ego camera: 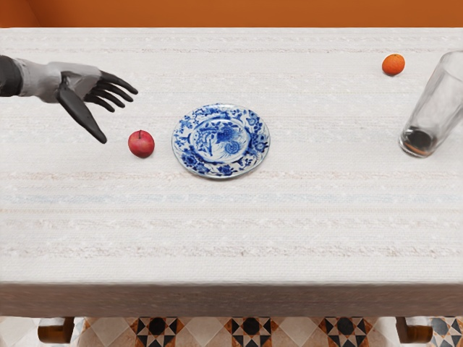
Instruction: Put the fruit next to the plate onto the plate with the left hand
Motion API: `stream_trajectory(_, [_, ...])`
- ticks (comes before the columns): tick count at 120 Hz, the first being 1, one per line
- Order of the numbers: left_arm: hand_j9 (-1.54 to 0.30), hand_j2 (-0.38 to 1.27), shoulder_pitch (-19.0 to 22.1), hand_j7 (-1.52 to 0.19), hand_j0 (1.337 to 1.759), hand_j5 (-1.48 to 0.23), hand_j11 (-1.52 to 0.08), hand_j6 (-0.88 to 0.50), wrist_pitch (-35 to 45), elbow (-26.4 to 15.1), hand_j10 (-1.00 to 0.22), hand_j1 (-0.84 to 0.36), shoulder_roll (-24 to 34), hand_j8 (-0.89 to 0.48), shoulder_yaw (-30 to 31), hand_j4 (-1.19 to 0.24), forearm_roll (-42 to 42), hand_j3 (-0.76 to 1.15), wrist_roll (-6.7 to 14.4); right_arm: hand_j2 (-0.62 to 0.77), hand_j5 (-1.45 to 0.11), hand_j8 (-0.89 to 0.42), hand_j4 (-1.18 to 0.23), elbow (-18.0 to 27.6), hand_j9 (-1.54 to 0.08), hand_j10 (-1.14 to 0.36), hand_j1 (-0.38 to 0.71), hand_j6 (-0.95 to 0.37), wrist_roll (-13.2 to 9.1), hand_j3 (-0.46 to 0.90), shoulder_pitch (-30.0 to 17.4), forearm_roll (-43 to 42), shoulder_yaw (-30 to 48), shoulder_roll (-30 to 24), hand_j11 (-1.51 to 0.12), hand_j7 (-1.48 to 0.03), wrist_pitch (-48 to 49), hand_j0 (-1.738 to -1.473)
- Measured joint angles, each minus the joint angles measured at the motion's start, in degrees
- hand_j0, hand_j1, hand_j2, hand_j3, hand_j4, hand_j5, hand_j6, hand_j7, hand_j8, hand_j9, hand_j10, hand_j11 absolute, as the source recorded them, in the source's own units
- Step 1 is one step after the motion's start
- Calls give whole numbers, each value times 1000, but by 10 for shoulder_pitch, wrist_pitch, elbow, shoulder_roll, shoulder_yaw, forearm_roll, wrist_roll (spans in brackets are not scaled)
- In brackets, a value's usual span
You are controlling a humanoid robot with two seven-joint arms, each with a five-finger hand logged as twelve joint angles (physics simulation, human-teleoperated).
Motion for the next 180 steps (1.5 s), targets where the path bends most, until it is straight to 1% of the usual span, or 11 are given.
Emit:
stream_trajectory(15, [-321,62,-6,-321,1658,-322,-321,-249,0,-4,-248,52,-1,-248,-1,-248,19,3,-9,-7,-47,-36,-36,0,-47,-36,-305,-36,0,0,0,1,2,0,-47,-47,0,-1658])
stream_trajectory(20, [-321,60,-17,-321,1658,-322,-321,-249,0,-6,-248,52,-1,-249,-1,-248,22,2,0,-7,-47,-36,-36,0,-47,-36,-305,-36,0,0,1,0,2,0,-47,-47,0,-1658])
stream_trajectory(30, [-321,57,-67,-321,1658,-321,-321,-249,0,-9,-248,53,-20,-249,0,-248,27,1,80,-7,-47,-36,-36,0,-47,-36,-305,-36,0,0,1,1,2,0,-47,-47,0,-1658])
stream_trajectory(43, [-321,54,-101,-321,1658,-321,-321,-249,0,-12,-248,53,-92,-249,2,-249,30,1,212,-7,-47,-36,-36,0,-47,-36,-305,-36,0,0,1,0,2,0,-47,-47,0,-1658])
stream_trajectory(51, [-321,53,-95,-321,1658,-321,-321,-249,0,-56,-248,53,-92,-249,2,-248,86,1,252,-7,-47,-36,-36,0,-47,-36,-305,-36,0,0,1,0,2,0,-47,-47,0,-1658])
stream_trajectory(61, [-321,52,-91,-321,1658,-321,-321,-249,6,-122,-248,54,-94,-249,3,-249,170,0,277,-7,-47,-36,-36,0,-47,-36,-305,-36,0,0,1,0,1,0,-47,-47,0,-1658])
stream_trajectory(78, [-321,51,-73,-321,1658,-321,-321,-250,87,-196,-249,53,-95,-250,3,-249,276,0,291,-7,-47,-36,-36,0,-47,-36,-305,-36,0,0,1,1,1,0,-47,-47,0,-1658])
stream_trajectory(102, [-322,51,-33,-322,1658,-323,-322,-251,175,-216,-250,53,-126,-251,5,-250,364,0,296,-7,-47,-36,-36,0,-47,-36,-305,-36,0,0,0,1,1,0,-47,-47,0,-1658])
stream_trajectory(119, [-323,52,-2,-323,1658,-323,-323,-252,207,-184,-251,53,-185,-252,8,-251,410,0,296,-7,-47,-36,-36,0,-47,-36,-305,-36,0,0,1,1,2,0,-47,-47,0,-1658])
stream_trajectory(148, [-323,52,33,-323,1658,-323,-323,-253,218,-134,-251,53,-185,-252,25,-252,425,0,297,-7,-47,-36,-36,0,-47,-36,-305,-36,0,0,2,0,2,0,-47,-47,0,-1658])
stream_trajectory(180, [-324,52,20,-325,1658,-325,-324,-253,222,-30,-252,51,-232,-253,47,-252,433,0,297,-7,-47,-36,-36,0,-47,-36,-305,-36,0,0,2,0,1,0,-47,-47,0,-1658])
